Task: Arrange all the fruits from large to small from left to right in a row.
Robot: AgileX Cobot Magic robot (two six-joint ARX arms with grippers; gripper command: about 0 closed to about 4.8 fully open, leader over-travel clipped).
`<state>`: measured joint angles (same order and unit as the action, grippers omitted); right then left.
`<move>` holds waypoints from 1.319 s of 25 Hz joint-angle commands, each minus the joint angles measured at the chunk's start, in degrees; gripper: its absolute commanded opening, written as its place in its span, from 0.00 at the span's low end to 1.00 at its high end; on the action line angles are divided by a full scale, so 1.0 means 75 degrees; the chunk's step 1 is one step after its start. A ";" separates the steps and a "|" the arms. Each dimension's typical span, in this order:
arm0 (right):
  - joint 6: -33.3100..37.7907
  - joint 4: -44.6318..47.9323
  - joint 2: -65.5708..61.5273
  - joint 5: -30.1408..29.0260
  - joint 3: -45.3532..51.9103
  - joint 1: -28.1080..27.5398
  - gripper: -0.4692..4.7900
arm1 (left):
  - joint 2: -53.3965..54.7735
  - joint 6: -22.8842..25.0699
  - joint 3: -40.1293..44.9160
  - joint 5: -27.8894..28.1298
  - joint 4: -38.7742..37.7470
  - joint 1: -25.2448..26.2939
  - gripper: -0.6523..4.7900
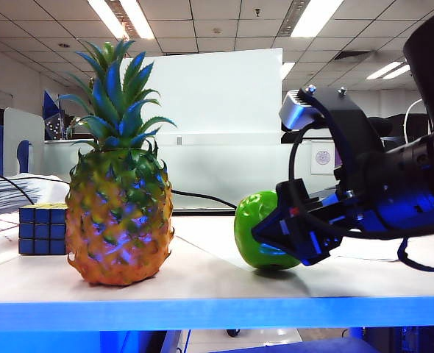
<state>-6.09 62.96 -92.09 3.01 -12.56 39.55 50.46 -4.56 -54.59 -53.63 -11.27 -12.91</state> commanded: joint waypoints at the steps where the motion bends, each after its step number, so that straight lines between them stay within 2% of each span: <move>1: -0.0015 -0.0102 0.0003 0.0009 0.0015 0.0006 0.10 | -0.0009 0.0009 -0.0041 -0.0058 -0.0058 0.0000 0.16; 2: -0.0015 -0.0067 0.0000 0.0009 0.0017 0.0006 0.21 | -0.0009 0.0009 -0.0041 -0.0058 -0.0052 0.0000 0.16; 3: -0.0009 0.0015 0.0000 0.0003 0.0017 0.0006 0.51 | -0.0009 0.0009 -0.0041 -0.0058 -0.0044 0.0000 0.16; 4: 0.0012 0.0050 0.0000 -0.0023 0.0020 0.0006 0.66 | -0.0009 0.0009 -0.0041 -0.0058 -0.0047 0.0000 0.16; 7: 0.0015 0.0067 0.0000 -0.0020 0.0017 0.0006 0.70 | -0.0009 0.0009 -0.0041 -0.0058 -0.0032 0.0000 0.16; 11: 0.0017 0.0323 0.0017 -0.0020 0.0017 0.0015 0.94 | -0.0009 0.0015 -0.0041 -0.0058 -0.0026 0.0000 0.17; 13: 0.0017 0.0370 0.0017 -0.0020 0.0017 0.0015 1.00 | -0.0009 0.0032 -0.0041 -0.0058 -0.0026 0.0000 0.17; 29: 0.0017 0.0994 0.0364 0.0187 0.0017 0.0003 1.00 | -0.0009 0.0032 -0.0041 -0.0058 -0.0032 0.0000 0.17; 33: -0.0026 0.1932 0.0376 0.0385 -0.0219 -0.0070 1.00 | -0.0009 0.0038 -0.0041 -0.0055 -0.0032 0.0000 0.17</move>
<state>-6.07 73.76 -89.58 5.06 -12.67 39.51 50.43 -4.51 -54.59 -53.78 -11.84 -12.91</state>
